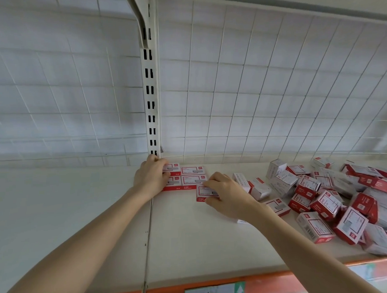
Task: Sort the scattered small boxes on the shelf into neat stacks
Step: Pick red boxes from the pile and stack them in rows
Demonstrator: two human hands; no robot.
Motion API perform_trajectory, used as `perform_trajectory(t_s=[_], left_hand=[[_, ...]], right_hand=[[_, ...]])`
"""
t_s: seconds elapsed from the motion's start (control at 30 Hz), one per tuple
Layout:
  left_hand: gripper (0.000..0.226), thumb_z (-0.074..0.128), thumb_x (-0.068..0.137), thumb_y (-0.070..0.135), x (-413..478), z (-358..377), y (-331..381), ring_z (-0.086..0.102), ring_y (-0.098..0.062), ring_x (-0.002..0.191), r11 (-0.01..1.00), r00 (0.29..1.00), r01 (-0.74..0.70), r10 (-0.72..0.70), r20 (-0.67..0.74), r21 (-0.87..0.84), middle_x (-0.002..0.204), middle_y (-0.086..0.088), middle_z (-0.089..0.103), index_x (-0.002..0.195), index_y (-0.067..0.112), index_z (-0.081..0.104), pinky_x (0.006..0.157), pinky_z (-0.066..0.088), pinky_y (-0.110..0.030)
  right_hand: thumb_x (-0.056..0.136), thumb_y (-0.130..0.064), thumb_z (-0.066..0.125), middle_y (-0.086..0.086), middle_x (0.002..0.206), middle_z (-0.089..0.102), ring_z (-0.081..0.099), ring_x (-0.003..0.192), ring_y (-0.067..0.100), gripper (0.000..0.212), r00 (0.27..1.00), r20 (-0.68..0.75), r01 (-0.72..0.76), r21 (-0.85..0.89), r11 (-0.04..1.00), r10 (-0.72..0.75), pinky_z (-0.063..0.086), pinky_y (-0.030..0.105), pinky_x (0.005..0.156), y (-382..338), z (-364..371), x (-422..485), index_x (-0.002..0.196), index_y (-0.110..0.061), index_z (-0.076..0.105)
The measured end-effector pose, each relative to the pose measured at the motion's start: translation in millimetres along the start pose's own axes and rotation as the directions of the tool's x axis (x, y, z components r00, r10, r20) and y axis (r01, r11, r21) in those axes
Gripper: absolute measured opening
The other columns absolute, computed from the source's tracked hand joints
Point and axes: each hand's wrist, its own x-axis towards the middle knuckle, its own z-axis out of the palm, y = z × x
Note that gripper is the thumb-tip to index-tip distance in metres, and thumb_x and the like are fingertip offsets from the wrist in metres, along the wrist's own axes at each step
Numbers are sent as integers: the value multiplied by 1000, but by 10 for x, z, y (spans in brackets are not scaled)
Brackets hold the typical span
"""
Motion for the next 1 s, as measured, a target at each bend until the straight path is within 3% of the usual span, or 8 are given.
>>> perform_trajectory(t_s=[0.47, 0.8, 1.0], left_hand=[[37, 47, 93, 23, -29, -18, -11, 50, -21, 110, 1000, 1000, -20, 20, -4, -20, 131, -6, 40, 128, 12, 49, 85, 46, -31], [44, 43, 95, 28, -259, -13, -128, 42, -24, 124, 1000, 1000, 9, -9, -17, 2, 139, -6, 36, 137, 17, 40, 92, 42, -35], [42, 40, 95, 29, -309, -23, -61, 41, -24, 124, 999, 1000, 25, -24, -7, 37, 137, -5, 40, 134, 15, 43, 95, 41, -36]], right_hand=[[91, -22, 52, 7, 123, 46, 43, 111, 21, 39, 1000, -8, -18, 34, 999, 18, 37, 25, 92, 45, -5, 107, 128, -8, 49], [90, -16, 51, 7, 124, 48, 49, 108, 23, 37, 991, 31, -128, 59, 990, 127, 41, 27, 86, 93, -36, 737, 126, -8, 50], [90, -13, 51, 5, 126, 48, 49, 111, 23, 38, 994, 40, -100, 26, 995, 99, 42, 27, 85, 62, 41, 971, 128, -12, 50]])
